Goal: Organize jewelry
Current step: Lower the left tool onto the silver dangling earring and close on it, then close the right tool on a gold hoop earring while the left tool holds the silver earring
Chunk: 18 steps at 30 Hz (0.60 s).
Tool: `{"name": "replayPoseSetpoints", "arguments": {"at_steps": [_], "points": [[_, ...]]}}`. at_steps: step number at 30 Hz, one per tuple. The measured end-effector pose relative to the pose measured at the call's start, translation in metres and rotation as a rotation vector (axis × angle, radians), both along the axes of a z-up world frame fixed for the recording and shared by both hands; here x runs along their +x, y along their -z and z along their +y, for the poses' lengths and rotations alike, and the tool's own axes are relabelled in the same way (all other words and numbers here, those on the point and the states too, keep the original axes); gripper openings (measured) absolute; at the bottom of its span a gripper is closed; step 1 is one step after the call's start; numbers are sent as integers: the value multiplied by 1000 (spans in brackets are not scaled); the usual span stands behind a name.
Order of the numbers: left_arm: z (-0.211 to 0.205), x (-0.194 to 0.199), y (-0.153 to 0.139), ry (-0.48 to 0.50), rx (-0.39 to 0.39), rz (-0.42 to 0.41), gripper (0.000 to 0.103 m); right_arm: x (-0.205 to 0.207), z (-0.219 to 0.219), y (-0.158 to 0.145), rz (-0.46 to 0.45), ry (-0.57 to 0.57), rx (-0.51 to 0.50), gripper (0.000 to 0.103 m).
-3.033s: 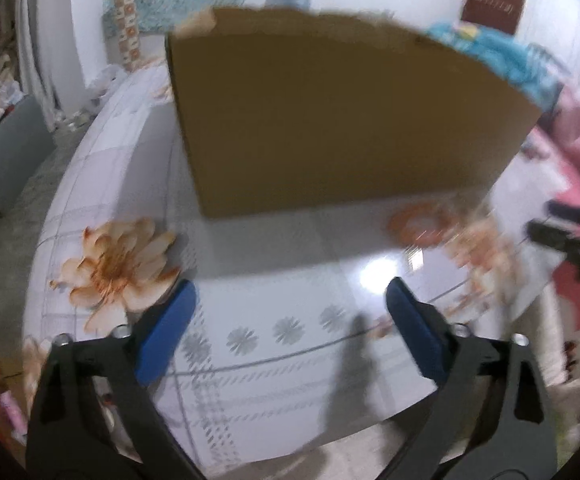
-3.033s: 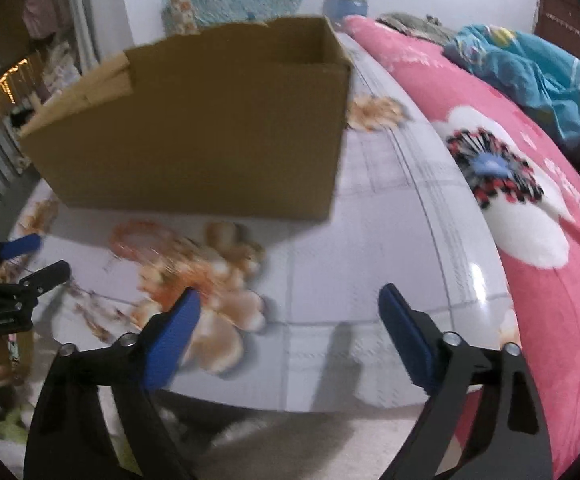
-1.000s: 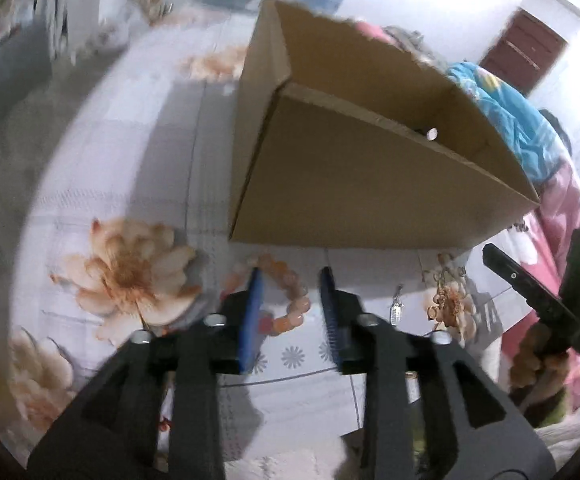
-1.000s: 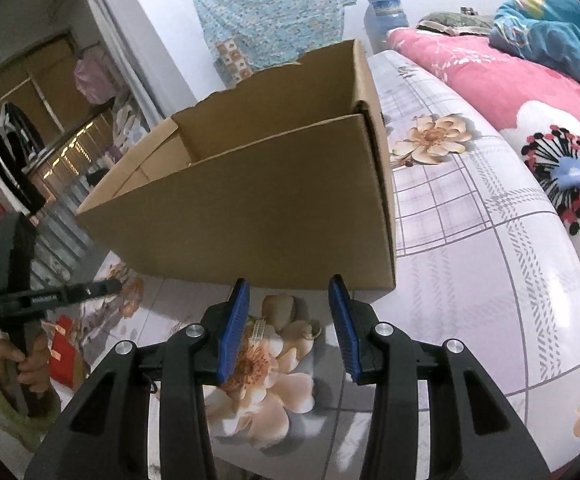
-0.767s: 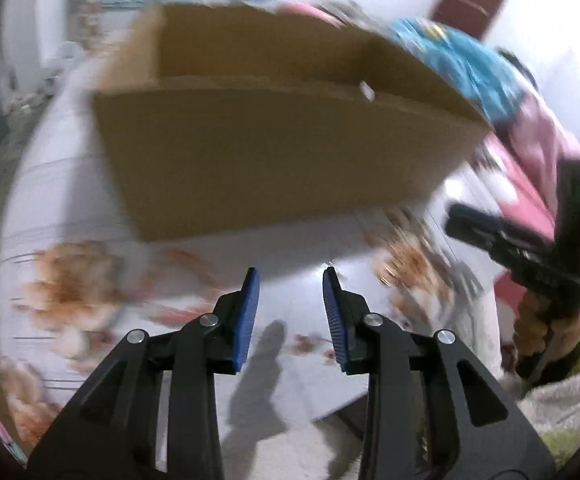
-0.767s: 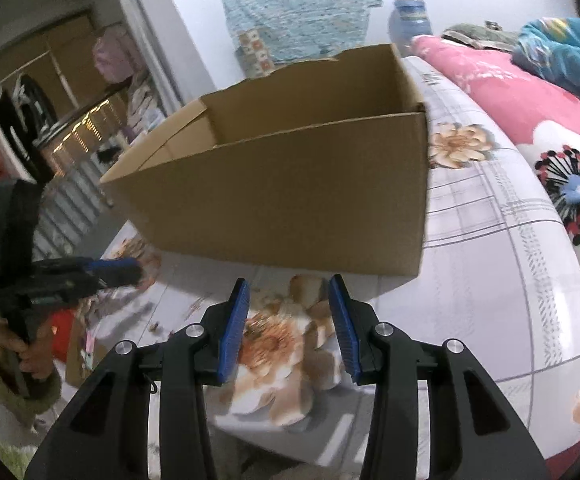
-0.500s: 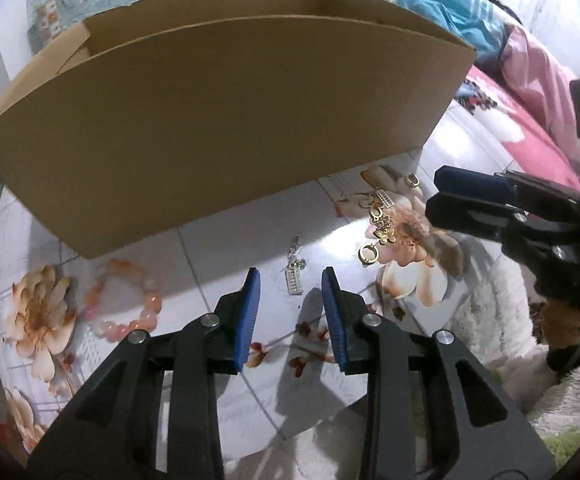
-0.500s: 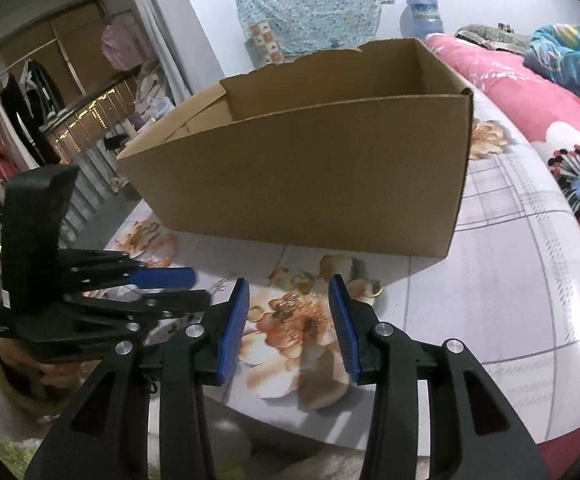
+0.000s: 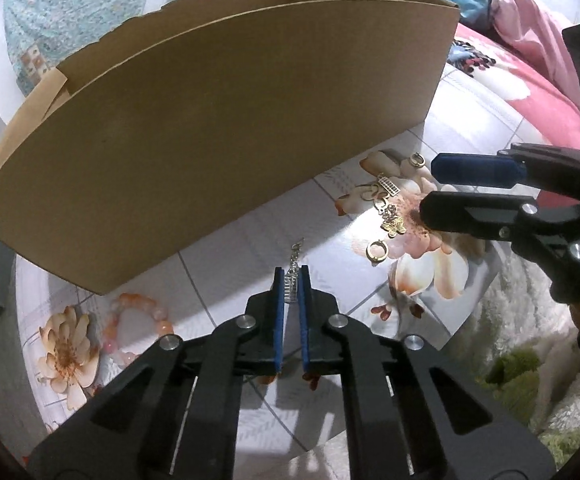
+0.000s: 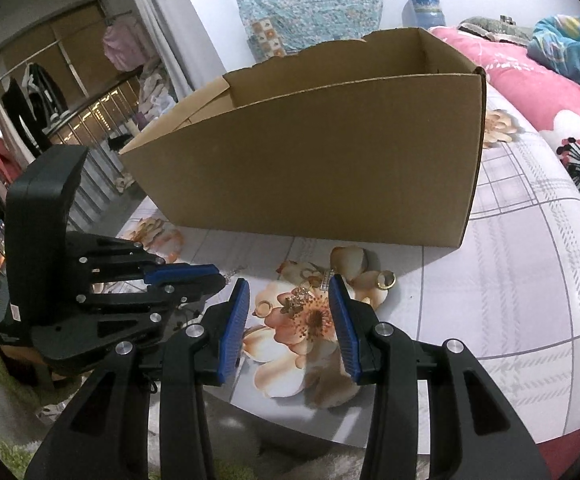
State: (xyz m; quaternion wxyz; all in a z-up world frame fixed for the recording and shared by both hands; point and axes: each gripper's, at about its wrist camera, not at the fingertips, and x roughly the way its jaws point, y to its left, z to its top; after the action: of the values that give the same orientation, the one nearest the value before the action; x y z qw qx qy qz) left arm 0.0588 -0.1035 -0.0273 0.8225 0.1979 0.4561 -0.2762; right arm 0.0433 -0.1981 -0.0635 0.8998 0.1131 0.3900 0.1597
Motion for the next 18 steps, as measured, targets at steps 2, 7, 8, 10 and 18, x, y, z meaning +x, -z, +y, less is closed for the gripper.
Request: {"name": "replayPoseSetpoints", "arguments": {"at_steps": [2,7,8,10,18], "points": [[0,-1,-1,6,-5,-7,4,-1,-1,1,2,3,5,41],[13,2,-8,-28,-86,12,0,-4,-2,0,-1,-1,6,40],[14,3,-9,-34,-91,12,0,-5,-1,0,-3,-6,8,40],[18,2,-13,-48,-121,14,0,-5,0,-1,-4,-18,5,38],[26,-2,-26,-71,-170,-13,0,-4,20,2,1,-91,-40,23]]}}
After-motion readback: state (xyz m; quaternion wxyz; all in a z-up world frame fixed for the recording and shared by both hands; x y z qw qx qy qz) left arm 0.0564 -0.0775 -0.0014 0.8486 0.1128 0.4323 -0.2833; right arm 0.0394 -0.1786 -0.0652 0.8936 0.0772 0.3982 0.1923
